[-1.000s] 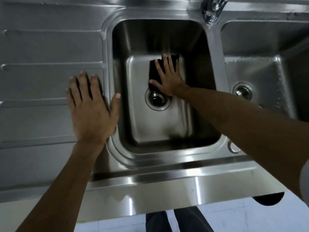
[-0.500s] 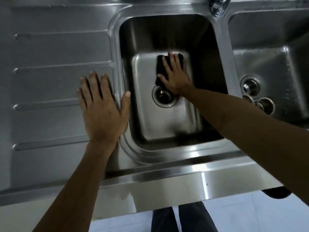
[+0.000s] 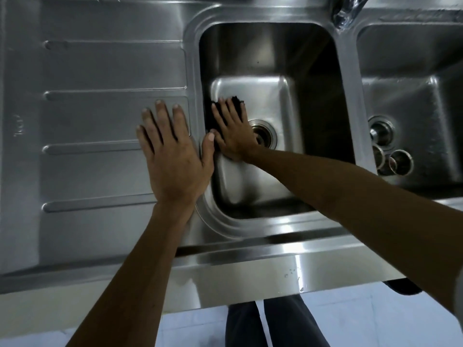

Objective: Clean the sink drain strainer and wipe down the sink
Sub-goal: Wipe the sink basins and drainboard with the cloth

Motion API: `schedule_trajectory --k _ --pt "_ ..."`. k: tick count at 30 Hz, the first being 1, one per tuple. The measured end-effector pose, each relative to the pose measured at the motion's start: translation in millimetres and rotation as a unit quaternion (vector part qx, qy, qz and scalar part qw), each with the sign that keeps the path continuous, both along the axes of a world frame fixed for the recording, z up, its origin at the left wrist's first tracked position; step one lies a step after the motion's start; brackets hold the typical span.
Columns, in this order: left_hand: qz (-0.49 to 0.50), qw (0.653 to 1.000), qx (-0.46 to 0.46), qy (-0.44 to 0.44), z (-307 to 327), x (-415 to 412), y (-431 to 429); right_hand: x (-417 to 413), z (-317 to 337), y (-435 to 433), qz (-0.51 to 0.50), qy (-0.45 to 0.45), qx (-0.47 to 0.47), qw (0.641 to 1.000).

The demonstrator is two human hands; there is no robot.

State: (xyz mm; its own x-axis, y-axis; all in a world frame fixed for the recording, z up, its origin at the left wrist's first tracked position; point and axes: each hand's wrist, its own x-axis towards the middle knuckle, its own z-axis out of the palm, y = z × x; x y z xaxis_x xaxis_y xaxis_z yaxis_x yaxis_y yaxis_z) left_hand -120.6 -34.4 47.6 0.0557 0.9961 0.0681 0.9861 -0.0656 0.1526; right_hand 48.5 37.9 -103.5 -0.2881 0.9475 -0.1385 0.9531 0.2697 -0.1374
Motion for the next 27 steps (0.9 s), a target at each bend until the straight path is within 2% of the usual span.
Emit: schedule_trajectory --k 3,7,10,19,21,24,27 --pt "0.003 1.000 -0.004 0.002 0 0 1 13 -3 -35 0.105 -0.005 0.018 0.994" --pt "0.003 1.000 -0.002 0.000 -1 0 0 34 -5 -72 0.246 -0.005 0.030 0.969" --pt "0.004 1.000 -0.009 -0.002 1 0 -1 43 -2 -82 0.296 -0.007 0.043 0.954" --pt "-0.008 1.000 0.000 -0.013 2 -3 -1 37 25 -59 0.258 0.016 0.148 0.954" --pt "-0.011 1.000 0.000 -0.012 3 -2 -1 36 38 -52 0.227 0.027 0.127 0.965" --pt "-0.013 1.000 -0.013 -0.015 7 -4 -1 40 73 -45 0.128 0.034 0.051 0.990" --pt "-0.011 0.999 -0.029 -0.029 13 -4 -3 53 115 -54 0.066 0.036 0.031 0.997"
